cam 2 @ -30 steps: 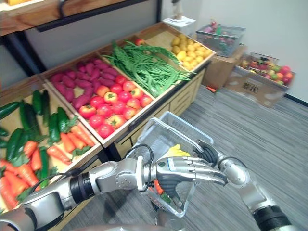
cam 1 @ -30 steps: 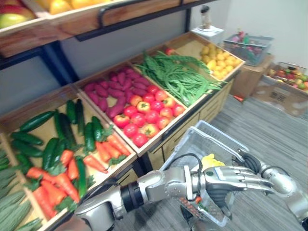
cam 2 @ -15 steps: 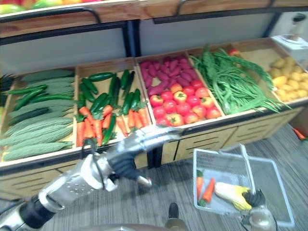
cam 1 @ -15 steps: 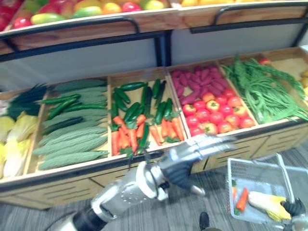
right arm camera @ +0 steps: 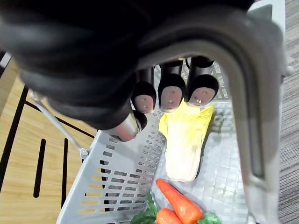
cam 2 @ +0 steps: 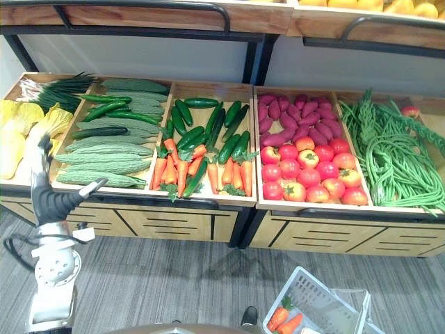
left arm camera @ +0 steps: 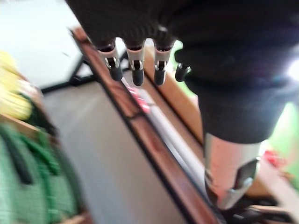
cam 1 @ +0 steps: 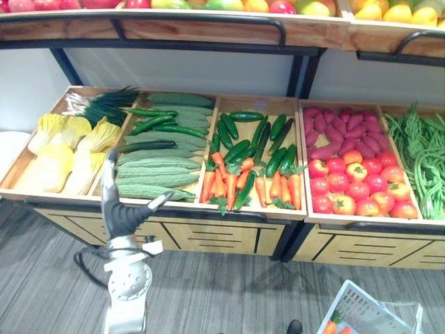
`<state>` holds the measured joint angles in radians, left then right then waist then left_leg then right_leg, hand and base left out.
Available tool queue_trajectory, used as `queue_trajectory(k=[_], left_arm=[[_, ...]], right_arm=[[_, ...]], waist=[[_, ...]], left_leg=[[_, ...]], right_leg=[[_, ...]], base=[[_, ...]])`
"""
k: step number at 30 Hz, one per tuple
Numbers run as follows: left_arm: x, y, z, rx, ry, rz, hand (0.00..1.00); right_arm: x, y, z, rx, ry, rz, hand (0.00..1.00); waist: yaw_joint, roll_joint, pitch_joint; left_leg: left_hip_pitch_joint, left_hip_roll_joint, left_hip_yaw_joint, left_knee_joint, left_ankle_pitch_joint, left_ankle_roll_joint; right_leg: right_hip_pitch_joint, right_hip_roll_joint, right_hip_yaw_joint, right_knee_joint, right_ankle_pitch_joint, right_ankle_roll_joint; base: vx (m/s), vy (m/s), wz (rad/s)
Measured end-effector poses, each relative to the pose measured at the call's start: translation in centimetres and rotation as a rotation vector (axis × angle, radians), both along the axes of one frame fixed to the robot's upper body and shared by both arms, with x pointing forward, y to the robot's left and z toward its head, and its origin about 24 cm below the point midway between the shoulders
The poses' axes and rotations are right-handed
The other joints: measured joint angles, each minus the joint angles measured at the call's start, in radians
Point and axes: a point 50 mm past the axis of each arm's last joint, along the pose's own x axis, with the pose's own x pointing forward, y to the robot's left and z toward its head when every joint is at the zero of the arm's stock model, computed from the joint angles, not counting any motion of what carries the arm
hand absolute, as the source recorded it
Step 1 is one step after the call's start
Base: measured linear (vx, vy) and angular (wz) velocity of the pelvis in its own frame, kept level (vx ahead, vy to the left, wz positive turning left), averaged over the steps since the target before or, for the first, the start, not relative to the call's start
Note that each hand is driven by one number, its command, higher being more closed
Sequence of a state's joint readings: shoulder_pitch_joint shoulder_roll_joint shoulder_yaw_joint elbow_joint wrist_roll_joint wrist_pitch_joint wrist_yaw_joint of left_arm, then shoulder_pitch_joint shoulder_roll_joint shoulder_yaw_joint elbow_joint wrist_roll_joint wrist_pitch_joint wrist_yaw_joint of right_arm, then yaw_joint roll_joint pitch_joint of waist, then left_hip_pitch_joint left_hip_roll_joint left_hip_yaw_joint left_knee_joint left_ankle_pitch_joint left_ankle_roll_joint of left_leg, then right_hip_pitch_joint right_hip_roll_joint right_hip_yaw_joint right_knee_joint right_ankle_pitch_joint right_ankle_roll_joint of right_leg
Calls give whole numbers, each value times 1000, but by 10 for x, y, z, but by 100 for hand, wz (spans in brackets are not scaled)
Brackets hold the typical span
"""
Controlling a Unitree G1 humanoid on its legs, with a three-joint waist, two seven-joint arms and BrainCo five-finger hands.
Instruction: Pick vegetable in the basket
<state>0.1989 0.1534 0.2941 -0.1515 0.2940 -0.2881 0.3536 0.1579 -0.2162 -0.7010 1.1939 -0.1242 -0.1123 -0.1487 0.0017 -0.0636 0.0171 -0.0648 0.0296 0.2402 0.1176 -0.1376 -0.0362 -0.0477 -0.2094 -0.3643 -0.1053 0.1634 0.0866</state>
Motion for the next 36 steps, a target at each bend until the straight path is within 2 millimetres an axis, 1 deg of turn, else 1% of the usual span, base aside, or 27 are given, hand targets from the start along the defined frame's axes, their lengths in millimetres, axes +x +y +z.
queue_trajectory(k=[1,2,3,4,5,6,7,8,9,10,11,12,13,14,15,16,18,19,20,21,22,23,27,29,30,34,36], left_arm=[[-3,6,-9,-10,48,35,0],[-9,14,-24,-28,113,90,0],[-18,25,-42,-44,200,161,0],[-31,36,-68,-87,311,250,0],[-37,40,-79,-107,357,282,0],[-46,45,-94,-138,424,331,0],[-60,50,-112,-178,509,395,0],[-67,52,-121,-200,550,424,0],[-79,55,-134,-235,612,468,0],[-101,54,-157,-318,713,532,0],[-109,52,-165,-354,753,550,0],[-131,48,-184,-442,852,594,0],[-139,46,-191,-470,893,610,0],[-156,41,-202,-522,966,644,0],[-164,39,-207,-551,1000,656,0],[-174,35,-213,-595,1039,671,0],[-188,24,-224,-687,1115,658,0],[-190,22,-226,-703,1131,642,0],[-193,19,-228,-728,1157,615,0],[-193,15,-231,-744,1174,597,0],[-192,14,-232,-750,1181,575,0],[-184,9,-234,-753,1195,511,0],[-172,-1,-237,-742,1225,407,0],[-170,-9,-240,-766,1241,374,0],[-169,-15,-242,-769,1264,330,0],[-164,-29,-245,-741,1319,224,0],[-164,-30,-246,-725,1335,190,0]], right_arm=[[-1,1,0,3,0,-6,100],[-2,2,-1,5,2,-8,100],[-3,3,-1,3,2,-9,100],[-5,4,-1,-3,3,-10,100],[-7,4,-1,-6,5,-11,100],[-8,5,-1,-10,2,-11,100],[-9,8,-1,-7,2,-12,100],[-9,10,-2,-4,1,-13,100],[-7,12,-3,1,-4,-13,100],[-6,15,-3,4,-12,-11,100],[-5,16,-4,7,-15,-11,100],[-4,20,-5,18,-17,-12,100],[-3,22,-6,21,-19,-12,100],[0,23,-6,25,-25,-9,100],[2,23,-6,26,-28,-6,100],[5,24,-7,27,-32,4,100],[10,26,-8,33,-28,25,100],[11,27,-8,37,-27,30,100],[14,29,-9,46,-28,38,100],[17,30,-9,51,-29,48,100],[17,31,-10,53,-29,55,100],[20,31,-10,54,-28,72,100],[23,33,-10,55,-23,109,100],[25,33,-10,57,-23,125,100],[27,34,-10,57,-19,152,100],[30,35,-10,60,-22,163,100],[35,37,-10,61,-31,182,100]], waist=[[0,-2,-4],[0,-4,-10],[-1,-4,-15],[0,0,-22],[0,2,-27],[0,5,-30],[0,5,-35],[0,4,-38],[-1,12,-43],[-5,8,-49],[-6,14,-52],[-12,8,-52],[-12,10,-54],[-14,16,-57],[-18,10,-54],[-23,15,-57],[-25,13,-56],[-25,18,-57],[-25,9,-51],[-26,18,-52],[-27,13,-50],[-27,18,-44],[-28,22,-43],[-28,24,-42],[-29,25,-38],[-28,26,-26],[-27,27,-20]], left_leg=[[1,-2,-3,-5,1,-1],[4,-4,-7,-13,1,-2],[7,-4,-8,-17,2,-2],[19,-6,-9,-33,9,-6],[21,-6,-9,-37,10,-7],[31,-5,-9,-48,13,-9],[41,-4,-9,-55,15,-10],[46,-3,-8,-61,16,-10],[53,-2,-8,-69,18,-9],[60,-2,-7,-80,19,-9],[68,-2,-7,-83,19,-8],[74,-1,-7,-83,23,-3],[80,-1,-7,-83,23,-3],[87,-1,-2,-88,23,-2],[89,-1,-1,-90,23,-2],[89,-2,-1,-92,23,-2],[96,-2,5,-95,23,-2],[102,-2,8,-96,23,-2],[108,0,17,-97,21,-3],[112,0,22,-97,20,-4],[113,0,24,-97,20,-5],[119,0,29,-97,17,-8],[120,0,38,-98,10,-16],[120,1,48,-99,9,-16],[121,2,49,-99,9,-16],[138,4,63,-99,8,-18],[152,9,88,-98,2,-20]], right_leg=[[0,0,-2,0,-2,-2],[0,-1,-6,0,-4,-5],[2,-2,-9,0,-10,-1],[8,-1,-10,0,-13,-1],[9,-1,-12,0,-15,1],[14,0,-13,0,-18,1],[20,3,-14,0,-23,1],[21,5,-14,0,-25,1],[25,6,-14,0,-29,2],[25,8,-14,0,-30,4],[28,9,-14,0,-30,4],[34,10,-13,0,-32,9],[35,11,-12,0,-32,11],[36,12,-9,-1,-32,11],[36,12,-8,-1,-32,11],[35,12,-6,-1,-32,12],[36,13,2,-1,-32,12],[37,14,6,-1,-32,12],[37,16,16,-1,-32,12],[38,16,21,-2,-32,12],[38,16,24,-2,-32,12],[41,16,32,-2,-31,13],[40,17,41,-7,-34,10],[34,17,46,-7,-37,13],[33,18,47,-7,-39,16],[36,24,70,-5,-33,18],[36,30,94,-1,-32,19]], base=[[-18,11,9],[-4,10,5],[25,4,4],[33,3,3],[40,1,1],[63,-4,0],[71,-6,-3],[76,-8,-4],[74,-4,-3],[81,-1,-2],[107,5,-2],[77,7,-2],[115,10,-7],[80,7,-6],[79,7,-6],[30,3,-2],[25,0,-8],[0,-8,-18],[-23,-14,-19],[-28,-12,-17],[-58,-18,-14],[-53,-15,-11],[-66,-16,-9],[-32,-19,-12],[-11,-12,-6],[15,-10,-10],[19,-13,-38]])
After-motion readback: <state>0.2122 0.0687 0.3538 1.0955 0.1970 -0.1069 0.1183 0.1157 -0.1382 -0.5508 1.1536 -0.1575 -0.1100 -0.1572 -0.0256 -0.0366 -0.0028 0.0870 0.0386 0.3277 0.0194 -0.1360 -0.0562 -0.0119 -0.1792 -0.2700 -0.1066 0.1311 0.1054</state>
